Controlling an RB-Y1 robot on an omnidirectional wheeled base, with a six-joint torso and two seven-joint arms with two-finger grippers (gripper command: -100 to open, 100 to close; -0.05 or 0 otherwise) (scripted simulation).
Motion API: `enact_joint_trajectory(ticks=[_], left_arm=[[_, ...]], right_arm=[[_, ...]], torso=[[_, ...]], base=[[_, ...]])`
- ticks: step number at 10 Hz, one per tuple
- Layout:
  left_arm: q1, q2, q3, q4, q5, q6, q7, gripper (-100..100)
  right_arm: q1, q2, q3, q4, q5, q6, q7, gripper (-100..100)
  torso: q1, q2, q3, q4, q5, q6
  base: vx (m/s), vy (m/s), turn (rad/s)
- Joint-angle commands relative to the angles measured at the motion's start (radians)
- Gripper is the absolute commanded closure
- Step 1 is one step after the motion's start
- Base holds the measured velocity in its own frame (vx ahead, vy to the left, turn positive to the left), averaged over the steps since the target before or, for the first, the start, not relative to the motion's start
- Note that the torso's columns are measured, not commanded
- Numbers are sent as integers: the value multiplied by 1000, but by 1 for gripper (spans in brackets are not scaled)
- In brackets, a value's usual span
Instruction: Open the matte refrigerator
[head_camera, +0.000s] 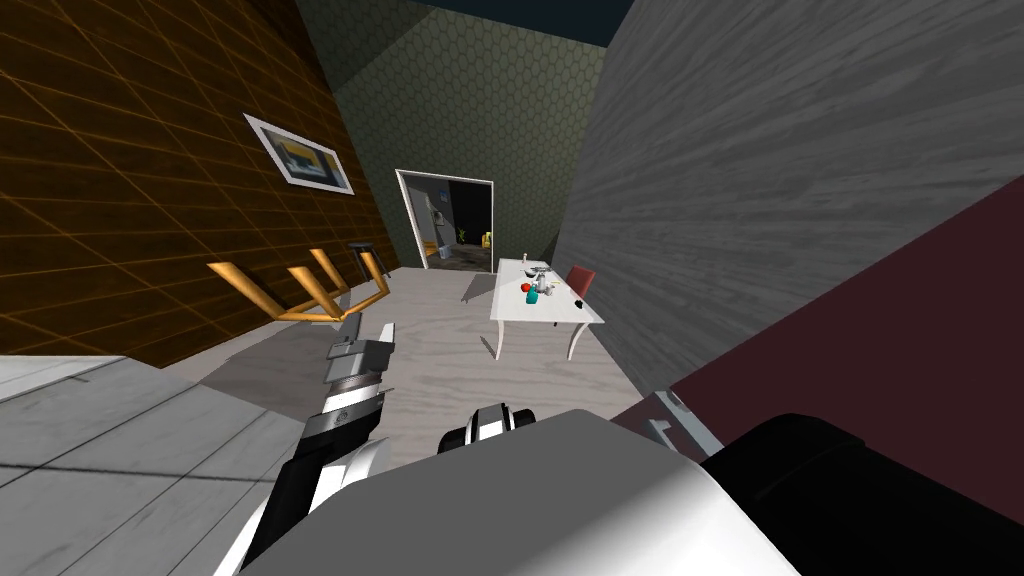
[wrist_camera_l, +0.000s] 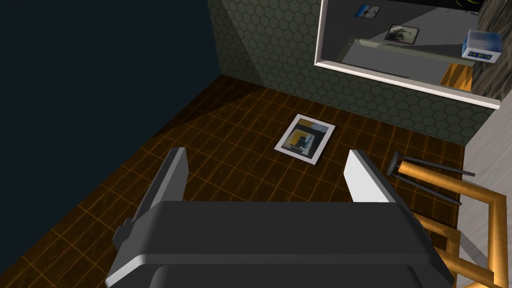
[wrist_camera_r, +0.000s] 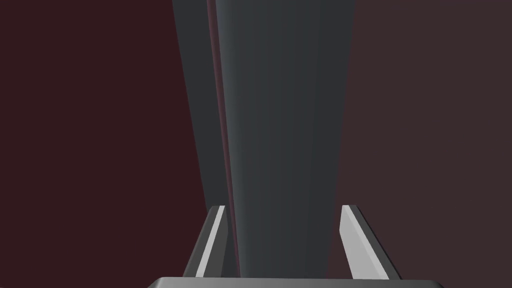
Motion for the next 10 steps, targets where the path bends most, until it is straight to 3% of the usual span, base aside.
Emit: enact_joint_trajectory(ticks=[1, 2, 3, 4, 5, 6, 7, 9, 10], left_arm=[[0, 0, 0, 0, 0, 0, 0, 0], [0, 0, 0, 0, 0, 0, 0, 0], [0, 0, 0, 0, 0, 0, 0, 0], [0, 0, 0, 0, 0, 0, 0, 0], [0, 0, 0, 0, 0, 0, 0, 0], [0, 0, 0, 0, 0, 0, 0, 0], [0, 0, 0, 0, 0, 0, 0, 0], [0, 0, 0, 0, 0, 0, 0, 0], [0, 0, 0, 0, 0, 0, 0, 0]], right_arm=[[-15, 20, -74, 8, 80, -49, 16, 100], [-15, 20, -74, 8, 99, -49, 16, 100], [-19, 26, -119, -8, 136, -78, 43, 100], [-19, 26, -146, -8, 167, -78, 43, 100], [-19, 26, -146, -8, 196, -78, 43, 100], [-22, 32, -191, -24, 229, -106, 69, 100], [-22, 32, -218, -24, 262, -106, 69, 100], [-22, 32, -218, -24, 293, -106, 69, 100], [-26, 38, -270, -40, 337, -135, 96, 100]], torso=[[0, 0, 1, -1, -3, 4], [0, 1, 2, -1, -3, 3], [-2, 1, 2, 0, -3, 1], [-3, 1, 3, 0, -5, 3], [-3, 1, 3, 0, -5, 3], [-4, 1, 2, 0, -4, 0], [-3, 0, 2, 0, -5, 3], [-3, 0, 2, 0, -4, 0], [-4, -1, 1, 0, -4, -1]], base=[[16, 50, -110], [6, 31, -29], [14, 40, -190], [16, 52, -106], [-1, 29, -29], [-2, 34, -194], [9, 48, -111], [-1, 18, -10], [8, 26, -186]])
